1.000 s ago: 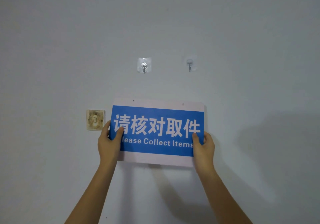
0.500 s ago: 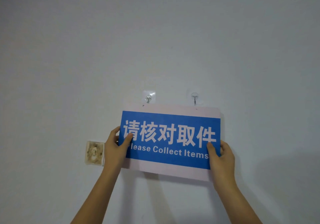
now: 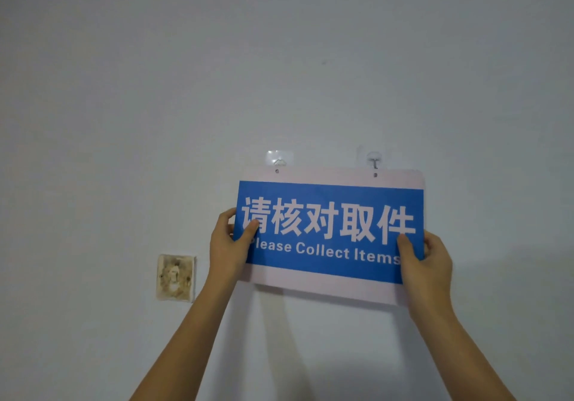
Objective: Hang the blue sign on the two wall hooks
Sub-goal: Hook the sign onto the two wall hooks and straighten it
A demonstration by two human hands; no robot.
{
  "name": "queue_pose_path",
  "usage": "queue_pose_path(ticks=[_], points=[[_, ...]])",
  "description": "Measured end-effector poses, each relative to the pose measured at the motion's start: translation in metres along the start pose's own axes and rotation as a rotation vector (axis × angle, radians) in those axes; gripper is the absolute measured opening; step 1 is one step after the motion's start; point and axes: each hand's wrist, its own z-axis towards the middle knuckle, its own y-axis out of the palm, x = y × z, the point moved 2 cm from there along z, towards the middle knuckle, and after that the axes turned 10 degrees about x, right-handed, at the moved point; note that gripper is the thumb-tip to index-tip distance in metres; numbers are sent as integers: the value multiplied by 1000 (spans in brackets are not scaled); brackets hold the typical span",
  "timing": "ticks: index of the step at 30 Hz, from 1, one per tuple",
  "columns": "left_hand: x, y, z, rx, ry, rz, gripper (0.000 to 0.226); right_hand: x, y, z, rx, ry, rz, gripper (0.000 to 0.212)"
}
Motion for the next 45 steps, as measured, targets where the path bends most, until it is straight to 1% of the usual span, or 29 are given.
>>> queue_pose_path(ticks=[4,7,11,13,16,22,34,36,41,45], points=[[-6,1,7,-13,20,3,41,3,6,-3,15,-25,-10,24],[-11,1,10,-14,16,-17,39,5,10,-4,21,-40,-31,26],[-14,2,11,-27,16,-53,30,5,10,-3,33,-75,-54,17],[-16,2,11,-34,16,-54,31,6,10,-4,41,-84,-73,19],[-18,3,11,-39,13,-61,32,7,9,-5,48,-87,-102,26],[-19,3,14,-51,26,-54,29,10,8,-7,59,-80,-131,32],[-13,-3,11,-67,11,-93,28,5,7,-20,75,-71,-197,36],[-14,-5,12,-71,3,-87,29,5,8,-23,81,-68,-209,37],[-15,-7,14,-78,-3,-42,41,2,10,-29,110,-57,-245,41],[-15,-5,11,-107,-1,-40,40,-3,8,-31,143,-40,-279,43]])
